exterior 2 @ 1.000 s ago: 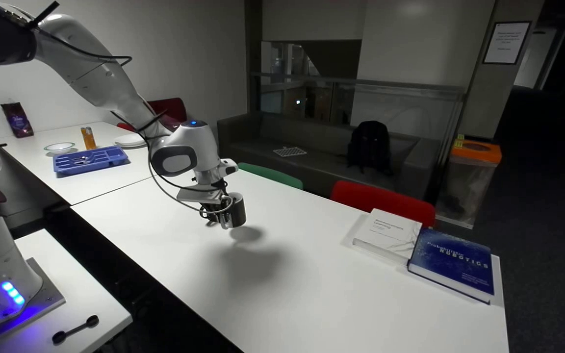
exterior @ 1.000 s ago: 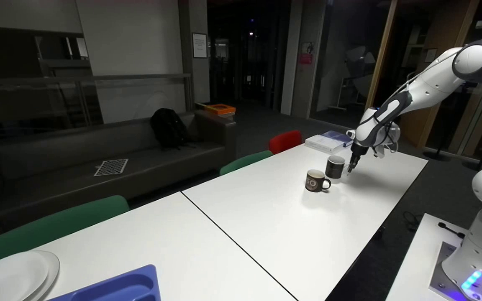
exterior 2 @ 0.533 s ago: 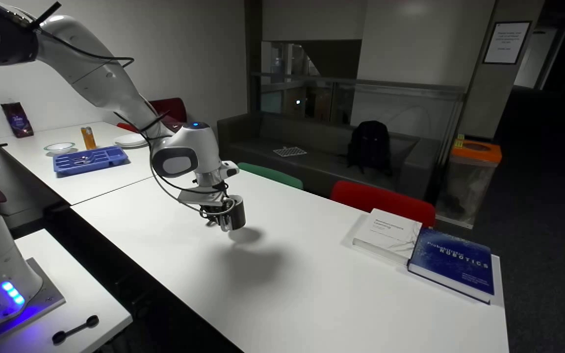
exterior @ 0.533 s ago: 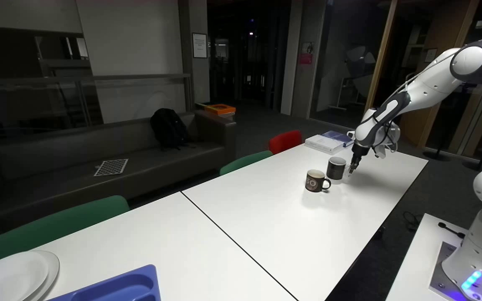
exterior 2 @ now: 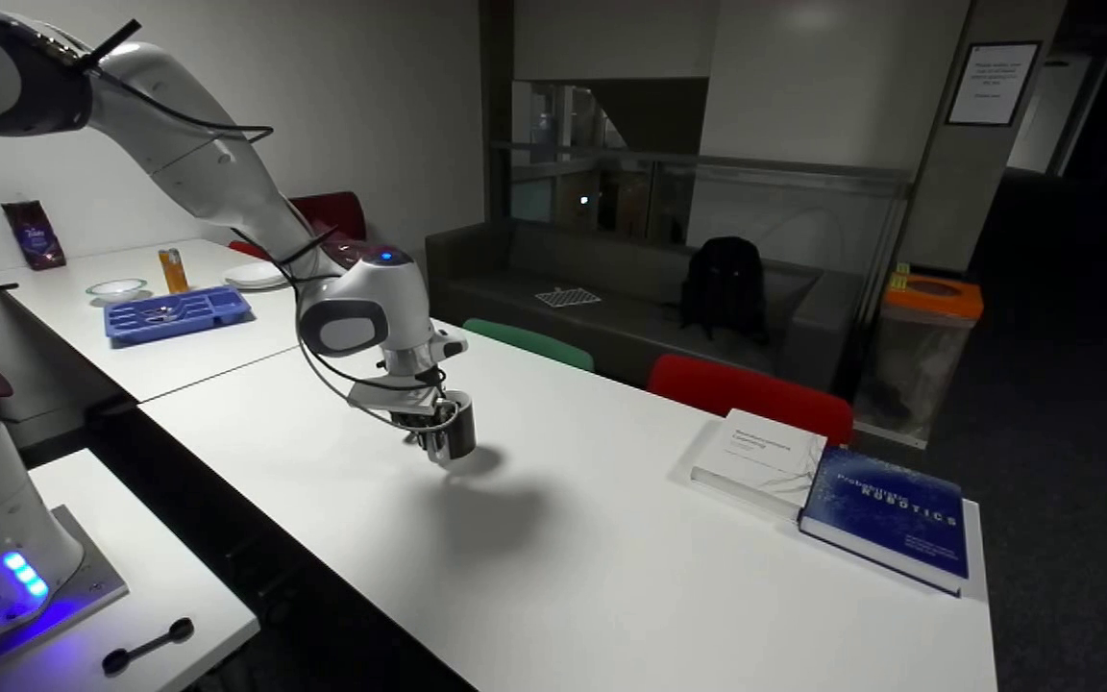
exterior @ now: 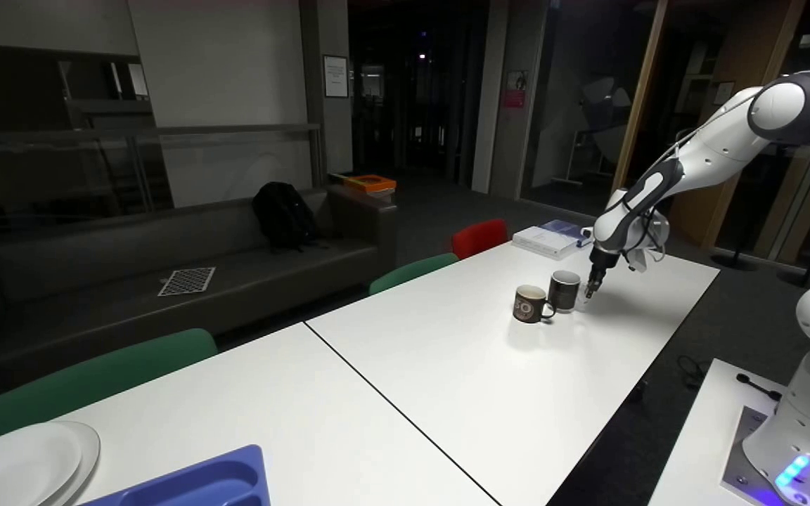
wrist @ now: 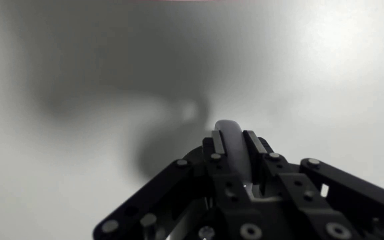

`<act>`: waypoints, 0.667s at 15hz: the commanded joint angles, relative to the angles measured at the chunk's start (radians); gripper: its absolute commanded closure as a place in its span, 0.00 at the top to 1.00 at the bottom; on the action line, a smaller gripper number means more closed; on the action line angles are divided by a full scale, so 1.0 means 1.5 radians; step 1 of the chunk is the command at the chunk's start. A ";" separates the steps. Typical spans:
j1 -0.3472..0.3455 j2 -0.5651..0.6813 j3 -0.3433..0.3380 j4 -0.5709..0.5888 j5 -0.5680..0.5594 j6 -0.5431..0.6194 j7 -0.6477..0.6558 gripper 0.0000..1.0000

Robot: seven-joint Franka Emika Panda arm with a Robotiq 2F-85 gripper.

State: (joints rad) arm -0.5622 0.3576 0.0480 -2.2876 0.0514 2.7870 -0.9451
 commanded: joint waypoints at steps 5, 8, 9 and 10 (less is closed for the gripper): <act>0.004 0.008 -0.005 0.018 0.026 -0.004 -0.040 0.05; 0.002 0.012 -0.003 0.019 0.027 -0.003 -0.043 0.05; 0.002 0.013 -0.003 0.019 0.027 -0.004 -0.043 0.05; 0.001 0.013 -0.003 0.018 0.027 -0.003 -0.043 0.05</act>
State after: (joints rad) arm -0.5622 0.3855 0.0476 -2.2779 0.0537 2.7870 -0.9592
